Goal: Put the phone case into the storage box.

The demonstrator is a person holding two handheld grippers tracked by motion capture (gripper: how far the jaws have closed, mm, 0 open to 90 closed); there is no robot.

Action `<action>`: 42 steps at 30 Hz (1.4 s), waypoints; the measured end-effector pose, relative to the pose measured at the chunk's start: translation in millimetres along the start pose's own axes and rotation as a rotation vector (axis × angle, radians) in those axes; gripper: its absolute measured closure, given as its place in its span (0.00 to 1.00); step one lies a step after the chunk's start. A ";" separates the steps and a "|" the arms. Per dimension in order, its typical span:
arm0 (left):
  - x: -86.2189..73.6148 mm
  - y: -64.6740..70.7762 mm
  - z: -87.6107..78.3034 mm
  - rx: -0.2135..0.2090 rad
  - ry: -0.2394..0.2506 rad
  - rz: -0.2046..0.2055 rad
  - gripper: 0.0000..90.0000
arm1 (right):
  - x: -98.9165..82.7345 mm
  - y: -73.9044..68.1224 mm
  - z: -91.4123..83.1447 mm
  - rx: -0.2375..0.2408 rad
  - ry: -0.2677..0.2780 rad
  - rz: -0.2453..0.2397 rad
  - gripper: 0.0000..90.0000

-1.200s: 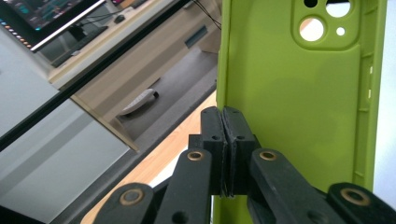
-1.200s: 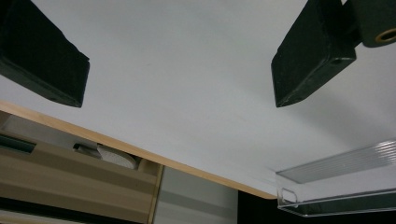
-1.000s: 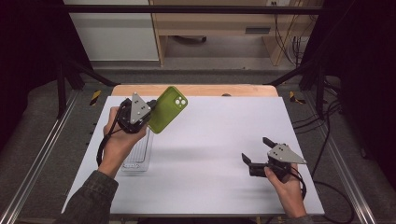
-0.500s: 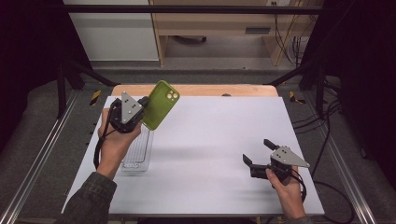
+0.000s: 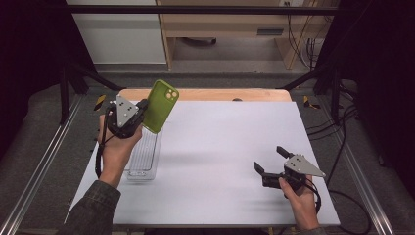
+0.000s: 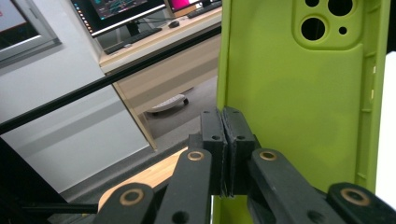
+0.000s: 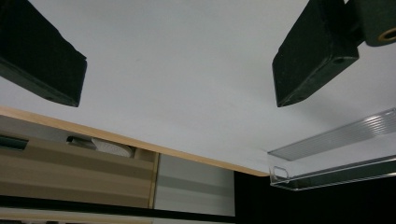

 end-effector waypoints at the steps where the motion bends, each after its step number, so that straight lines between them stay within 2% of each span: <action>1: 0.2 -0.8 -0.4 0.003 0.000 0.000 0.97 | -0.2 -0.3 0.1 0.001 0.000 0.002 0.04; 14: -4.6 -15.5 2.3 0.065 0.002 -0.029 0.97 | -1.5 -2.6 -0.5 0.010 0.005 0.007 0.03; 23: -3.6 -22.1 3.9 0.091 0.020 -0.054 0.97 | -3.3 -5.1 -0.6 0.020 0.006 0.012 0.03; 31: -4.9 -23.4 7.4 0.099 0.020 -0.063 0.97 | -3.6 -5.7 -0.8 0.021 0.009 0.015 0.03; 42: -5.9 -26.7 12.6 0.113 0.034 -0.096 0.97 | -4.2 -5.1 -1.2 0.019 0.010 0.019 0.03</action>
Point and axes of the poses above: each handheld gripper's, and its own axes: z roughly forward along the jaws, x roughly out of its top, y roughly to its right, the point moved 10 cm from there along z, roughly forward along the jaws, and after that the axes turned 13 degrees about -z, right-handed, at the moved point
